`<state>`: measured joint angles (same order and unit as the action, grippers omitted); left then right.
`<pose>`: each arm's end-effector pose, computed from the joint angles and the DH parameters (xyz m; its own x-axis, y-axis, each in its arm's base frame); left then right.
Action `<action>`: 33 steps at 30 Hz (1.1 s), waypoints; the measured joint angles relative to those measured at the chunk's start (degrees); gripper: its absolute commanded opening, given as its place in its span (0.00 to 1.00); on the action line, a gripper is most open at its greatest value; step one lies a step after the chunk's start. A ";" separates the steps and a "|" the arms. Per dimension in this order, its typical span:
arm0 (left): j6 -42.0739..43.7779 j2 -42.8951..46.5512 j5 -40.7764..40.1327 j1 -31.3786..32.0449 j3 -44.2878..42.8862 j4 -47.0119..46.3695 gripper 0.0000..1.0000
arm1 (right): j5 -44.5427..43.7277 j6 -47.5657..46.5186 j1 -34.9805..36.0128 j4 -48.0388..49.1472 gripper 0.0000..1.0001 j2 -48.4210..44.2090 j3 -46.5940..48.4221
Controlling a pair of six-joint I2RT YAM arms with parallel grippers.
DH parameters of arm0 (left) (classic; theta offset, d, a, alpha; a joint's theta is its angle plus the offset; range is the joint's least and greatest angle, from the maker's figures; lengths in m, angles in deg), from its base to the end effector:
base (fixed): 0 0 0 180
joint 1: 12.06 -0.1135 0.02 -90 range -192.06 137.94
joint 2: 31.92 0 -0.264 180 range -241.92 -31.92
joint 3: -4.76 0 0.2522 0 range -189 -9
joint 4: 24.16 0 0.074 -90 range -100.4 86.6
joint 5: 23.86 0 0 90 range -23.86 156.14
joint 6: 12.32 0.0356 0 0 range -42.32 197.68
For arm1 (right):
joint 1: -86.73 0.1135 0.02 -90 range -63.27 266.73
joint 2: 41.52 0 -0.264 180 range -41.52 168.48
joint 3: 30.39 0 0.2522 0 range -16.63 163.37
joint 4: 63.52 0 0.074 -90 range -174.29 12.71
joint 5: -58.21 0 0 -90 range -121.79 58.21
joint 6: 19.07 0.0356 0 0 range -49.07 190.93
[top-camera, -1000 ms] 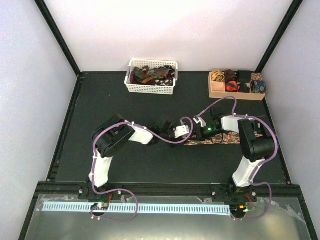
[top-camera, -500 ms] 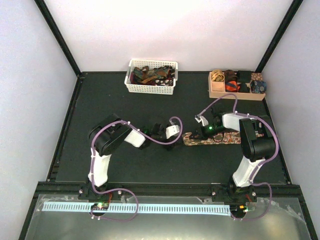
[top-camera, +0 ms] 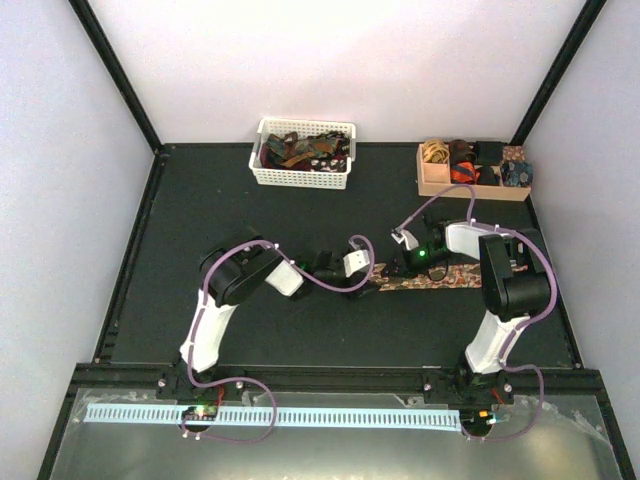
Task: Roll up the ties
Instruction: Roll the tie at the center of the board.
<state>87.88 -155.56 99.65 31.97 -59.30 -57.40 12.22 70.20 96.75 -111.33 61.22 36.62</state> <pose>0.2645 -0.2830 0.0698 -0.1483 0.3488 -0.9254 0.9769 0.1969 -0.0824 0.2854 0.0755 0.1248 -0.9758 -0.1817 -0.1213 -0.2146 0.6924 0.6889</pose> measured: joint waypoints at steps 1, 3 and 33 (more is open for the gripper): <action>-0.13 -0.52 -0.04 0.46 -0.59 -0.24 0.76 | 0.31 -0.04 -0.09 0.02 0.01 0.11 -0.02; -0.31 -1.03 -0.04 1.18 -1.29 -0.39 0.69 | 0.76 -0.07 -0.15 0.20 0.01 0.17 -0.15; 2.10 9.90 1.90 -6.91 12.94 1.84 0.81 | 9.14 6.23 5.51 10.73 0.01 6.12 0.35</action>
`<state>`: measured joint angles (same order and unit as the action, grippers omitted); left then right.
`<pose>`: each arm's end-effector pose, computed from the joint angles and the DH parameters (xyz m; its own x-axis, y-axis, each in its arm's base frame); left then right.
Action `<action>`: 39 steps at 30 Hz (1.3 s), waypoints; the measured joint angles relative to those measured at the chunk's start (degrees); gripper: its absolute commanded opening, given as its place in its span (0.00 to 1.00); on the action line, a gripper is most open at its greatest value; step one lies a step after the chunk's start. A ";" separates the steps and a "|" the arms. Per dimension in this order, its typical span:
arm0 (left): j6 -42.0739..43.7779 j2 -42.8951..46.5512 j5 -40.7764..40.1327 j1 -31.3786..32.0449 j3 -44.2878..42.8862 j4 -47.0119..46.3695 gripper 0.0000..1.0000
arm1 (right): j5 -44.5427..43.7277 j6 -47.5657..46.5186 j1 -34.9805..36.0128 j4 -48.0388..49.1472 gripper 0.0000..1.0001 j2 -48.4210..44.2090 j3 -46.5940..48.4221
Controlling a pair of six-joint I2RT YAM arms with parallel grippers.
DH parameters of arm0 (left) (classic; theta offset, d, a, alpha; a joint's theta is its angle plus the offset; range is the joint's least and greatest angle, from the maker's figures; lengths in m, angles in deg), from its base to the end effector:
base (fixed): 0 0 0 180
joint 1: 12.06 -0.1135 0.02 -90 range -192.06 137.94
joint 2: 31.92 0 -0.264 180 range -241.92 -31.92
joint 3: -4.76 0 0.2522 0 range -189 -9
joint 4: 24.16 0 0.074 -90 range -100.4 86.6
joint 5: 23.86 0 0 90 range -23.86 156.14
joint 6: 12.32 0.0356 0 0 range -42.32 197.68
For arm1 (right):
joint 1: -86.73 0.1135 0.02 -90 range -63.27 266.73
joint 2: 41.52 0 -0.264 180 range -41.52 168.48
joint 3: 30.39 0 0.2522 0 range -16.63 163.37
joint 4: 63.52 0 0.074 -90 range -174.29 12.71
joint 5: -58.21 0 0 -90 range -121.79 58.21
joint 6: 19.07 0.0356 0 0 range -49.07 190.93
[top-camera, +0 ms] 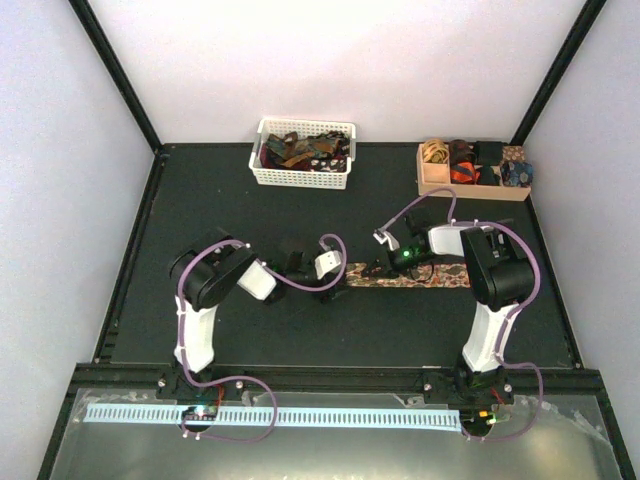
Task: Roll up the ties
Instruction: Roll the tie at the center of the board.
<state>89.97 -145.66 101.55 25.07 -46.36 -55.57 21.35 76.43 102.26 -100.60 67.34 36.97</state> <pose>0.2509 -0.2159 0.0778 -0.2148 0.3803 -0.8996 0.9547 0.2760 -0.1113 0.2940 0.1113 0.1027 -0.9701 -0.2099 -0.1219 -0.2213 0.5582 0.7996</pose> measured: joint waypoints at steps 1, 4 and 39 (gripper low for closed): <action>-0.44 -0.59 0.46 0.00 -0.02 -1.05 0.82 | -0.07 -0.02 -0.24 -0.17 0.01 0.00 -0.02; -1.07 -2.78 1.38 0.02 -0.11 -5.40 0.83 | -0.59 -0.26 -0.57 -1.07 0.01 -0.22 -0.02; -1.79 -10.05 2.36 2.49 -6.38 -12.11 0.65 | 6.88 2.08 -1.97 -0.24 0.02 4.09 0.63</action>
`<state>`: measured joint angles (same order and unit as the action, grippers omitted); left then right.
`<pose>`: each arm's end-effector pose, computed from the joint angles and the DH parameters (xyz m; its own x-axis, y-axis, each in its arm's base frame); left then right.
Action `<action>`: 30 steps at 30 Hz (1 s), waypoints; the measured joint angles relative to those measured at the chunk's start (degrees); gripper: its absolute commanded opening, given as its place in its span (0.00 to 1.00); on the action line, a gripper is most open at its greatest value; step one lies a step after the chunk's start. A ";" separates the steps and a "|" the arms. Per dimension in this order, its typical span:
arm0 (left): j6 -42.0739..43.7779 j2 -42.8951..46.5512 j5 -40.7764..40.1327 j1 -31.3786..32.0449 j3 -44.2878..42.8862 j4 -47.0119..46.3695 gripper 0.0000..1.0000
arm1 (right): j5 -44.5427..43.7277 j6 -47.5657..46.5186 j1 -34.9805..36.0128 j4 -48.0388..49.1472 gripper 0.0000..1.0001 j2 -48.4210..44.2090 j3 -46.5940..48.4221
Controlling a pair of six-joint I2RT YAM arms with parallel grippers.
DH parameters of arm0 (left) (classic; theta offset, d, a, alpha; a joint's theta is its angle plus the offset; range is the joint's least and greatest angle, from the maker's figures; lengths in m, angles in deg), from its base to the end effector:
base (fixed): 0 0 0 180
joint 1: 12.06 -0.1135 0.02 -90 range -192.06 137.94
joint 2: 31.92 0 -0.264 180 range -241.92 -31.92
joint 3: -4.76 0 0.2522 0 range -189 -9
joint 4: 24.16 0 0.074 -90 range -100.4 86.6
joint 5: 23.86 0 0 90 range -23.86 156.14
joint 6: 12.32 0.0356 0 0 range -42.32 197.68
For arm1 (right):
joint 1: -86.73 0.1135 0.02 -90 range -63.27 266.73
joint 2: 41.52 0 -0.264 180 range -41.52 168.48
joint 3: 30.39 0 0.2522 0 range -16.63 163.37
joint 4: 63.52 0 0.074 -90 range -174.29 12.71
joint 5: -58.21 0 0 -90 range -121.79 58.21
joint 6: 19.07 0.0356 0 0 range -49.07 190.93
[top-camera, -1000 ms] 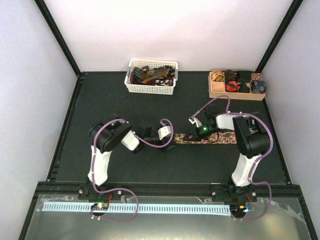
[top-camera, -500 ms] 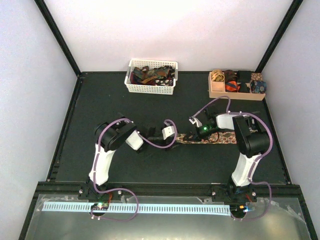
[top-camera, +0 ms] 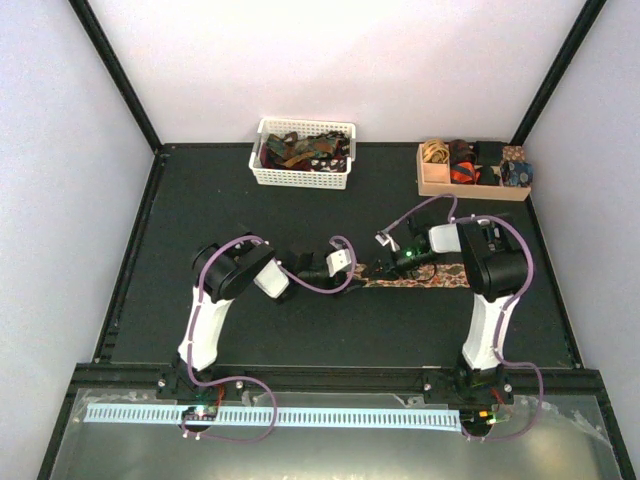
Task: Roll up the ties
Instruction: Roll the tie at the center of the board.
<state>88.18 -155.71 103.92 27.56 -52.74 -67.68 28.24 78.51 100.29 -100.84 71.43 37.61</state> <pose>0.2653 -0.2479 0.0625 -0.1220 0.2880 -0.9498 0.9777 0.1994 -0.0651 0.2978 0.1035 0.0875 -0.9853 -0.1698 -0.0201 -0.1013 0.4849 0.8687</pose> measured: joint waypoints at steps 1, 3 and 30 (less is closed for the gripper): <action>0.07 0.02 -0.04 0.02 -0.02 0.17 0.63 | 0.15 0.00 0.00 -0.02 0.02 0.26 0.20; 0.42 0.24 -0.15 0.11 0.00 0.74 0.62 | 0.87 -0.07 -0.20 -0.33 0.03 1.11 0.90; 6.38 6.14 -4.57 0.79 -0.83 16.26 0.37 | -8.96 -5.09 -2.21 -6.86 0.40 -9.46 -0.33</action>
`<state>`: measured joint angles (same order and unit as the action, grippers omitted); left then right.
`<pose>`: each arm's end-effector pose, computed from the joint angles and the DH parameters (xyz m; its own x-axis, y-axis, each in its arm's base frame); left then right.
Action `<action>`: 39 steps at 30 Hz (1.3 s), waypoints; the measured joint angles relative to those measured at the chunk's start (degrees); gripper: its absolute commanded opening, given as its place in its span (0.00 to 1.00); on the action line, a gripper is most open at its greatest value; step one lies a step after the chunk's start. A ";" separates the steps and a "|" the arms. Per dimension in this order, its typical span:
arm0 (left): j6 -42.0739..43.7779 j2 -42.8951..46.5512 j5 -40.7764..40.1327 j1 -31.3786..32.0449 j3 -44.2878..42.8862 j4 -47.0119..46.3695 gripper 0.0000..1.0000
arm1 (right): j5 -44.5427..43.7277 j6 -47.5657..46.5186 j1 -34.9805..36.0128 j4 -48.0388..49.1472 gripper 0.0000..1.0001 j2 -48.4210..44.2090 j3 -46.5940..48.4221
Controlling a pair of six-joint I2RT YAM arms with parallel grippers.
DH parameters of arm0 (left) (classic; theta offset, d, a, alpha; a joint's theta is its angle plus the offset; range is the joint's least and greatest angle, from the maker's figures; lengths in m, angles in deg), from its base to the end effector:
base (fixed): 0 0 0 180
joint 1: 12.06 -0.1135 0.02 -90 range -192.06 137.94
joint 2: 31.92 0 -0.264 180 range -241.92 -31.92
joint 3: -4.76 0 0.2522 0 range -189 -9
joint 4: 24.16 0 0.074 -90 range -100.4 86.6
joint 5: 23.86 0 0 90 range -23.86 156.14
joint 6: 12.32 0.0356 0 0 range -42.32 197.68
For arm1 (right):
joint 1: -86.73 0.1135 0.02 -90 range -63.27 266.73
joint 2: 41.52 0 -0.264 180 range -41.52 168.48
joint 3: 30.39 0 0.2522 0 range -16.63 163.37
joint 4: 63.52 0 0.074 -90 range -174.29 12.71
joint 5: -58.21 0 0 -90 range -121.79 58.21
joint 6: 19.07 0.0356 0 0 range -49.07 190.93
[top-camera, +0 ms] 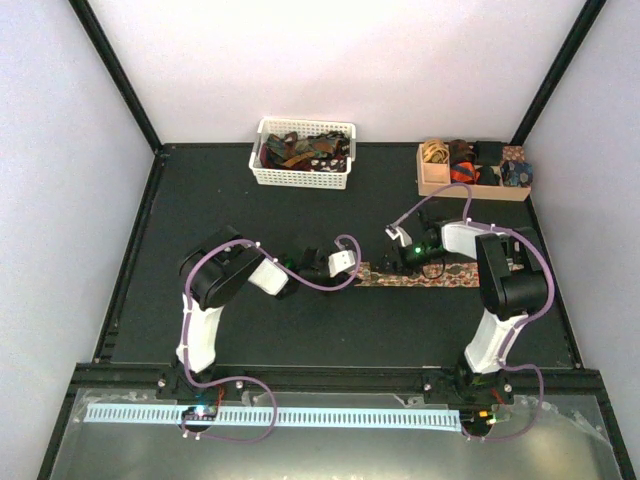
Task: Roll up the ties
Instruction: Roll the tie at the center of the board.
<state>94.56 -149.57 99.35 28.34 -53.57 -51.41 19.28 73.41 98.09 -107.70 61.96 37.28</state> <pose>0.2609 -0.2476 0.0753 -0.1268 0.4270 -0.8953 0.9745 0.2219 -0.0322 0.2914 0.0868 0.1278 -0.9757 -0.1683 -0.1405 -0.2143 0.5973 0.7729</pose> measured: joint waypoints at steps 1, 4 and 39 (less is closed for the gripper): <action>0.09 0.07 -0.02 0.07 -0.02 0.17 0.38 | -0.07 0.02 0.17 -0.02 0.39 0.04 0.00; 0.31 0.20 -0.20 0.13 -0.15 0.70 0.38 | -0.04 0.24 0.83 -0.02 0.38 0.24 0.09; -2.99 -1.62 1.11 0.13 4.81 -11.67 0.78 | -3.32 0.96 1.68 -0.07 0.01 5.09 0.87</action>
<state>91.57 -151.19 100.46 28.48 -48.77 -63.09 15.95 74.38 99.77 -107.77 67.06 38.15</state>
